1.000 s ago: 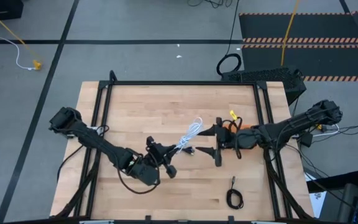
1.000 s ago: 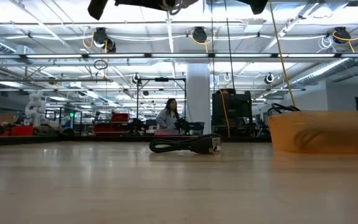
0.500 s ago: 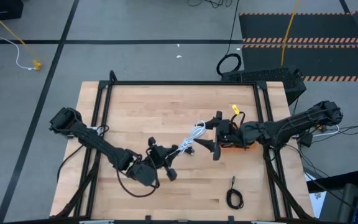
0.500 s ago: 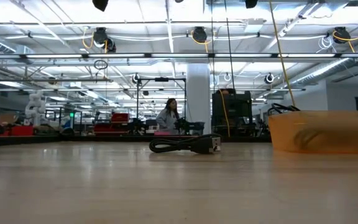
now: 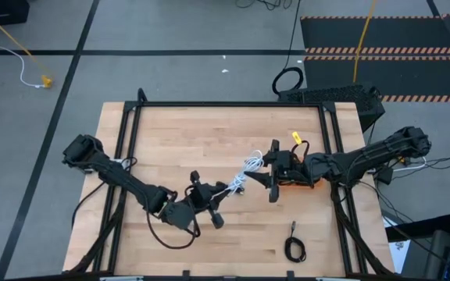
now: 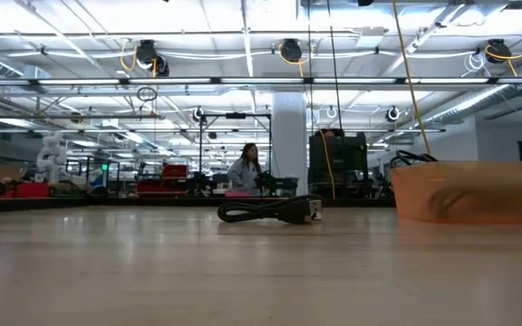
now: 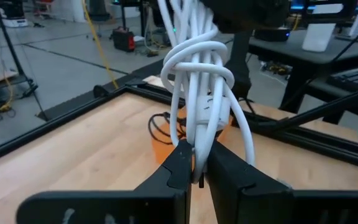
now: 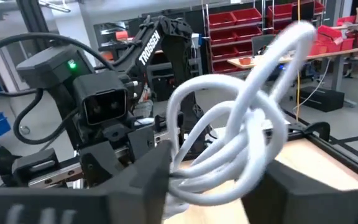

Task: Pick and place USB-C Cables
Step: Put the white charger cable into the bin

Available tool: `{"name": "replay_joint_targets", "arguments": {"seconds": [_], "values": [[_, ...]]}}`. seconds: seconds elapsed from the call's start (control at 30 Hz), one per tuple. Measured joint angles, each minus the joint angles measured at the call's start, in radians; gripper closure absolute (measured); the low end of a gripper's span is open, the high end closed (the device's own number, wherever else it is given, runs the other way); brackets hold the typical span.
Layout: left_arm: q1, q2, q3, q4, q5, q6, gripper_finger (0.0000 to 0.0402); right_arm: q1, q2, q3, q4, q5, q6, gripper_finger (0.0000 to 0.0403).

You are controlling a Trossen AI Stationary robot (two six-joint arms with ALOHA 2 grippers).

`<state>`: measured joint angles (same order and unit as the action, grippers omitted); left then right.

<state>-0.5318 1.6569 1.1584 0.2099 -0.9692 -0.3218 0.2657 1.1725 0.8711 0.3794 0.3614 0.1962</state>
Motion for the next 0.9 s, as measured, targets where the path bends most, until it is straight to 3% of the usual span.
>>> {"name": "replay_joint_targets", "arguments": {"seconds": [0.17,0.27,0.4,0.8,0.9], "values": [[0.019,0.0,0.0,-0.002,0.04,0.006,0.0366,-0.002,-0.001,0.0,0.001,-0.004,-0.059,0.0339],[0.03,0.0,0.0,-0.001,0.095,0.006,0.0366,-0.002,-0.001,0.0,0.0,-0.008,-0.079,0.0368],[0.041,0.0,0.0,0.002,0.124,0.005,0.0359,-0.003,-0.001,0.0,0.007,-0.023,-0.077,0.0372],[0.03,-0.024,0.0,0.005,0.143,0.055,0.0281,-0.012,-0.011,0.0,-0.042,-0.017,-0.059,0.0383],[0.025,-0.061,0.0,-0.002,0.215,0.08,0.0272,-0.029,-0.038,0.0,-0.095,-0.002,-0.055,0.0384]]}}
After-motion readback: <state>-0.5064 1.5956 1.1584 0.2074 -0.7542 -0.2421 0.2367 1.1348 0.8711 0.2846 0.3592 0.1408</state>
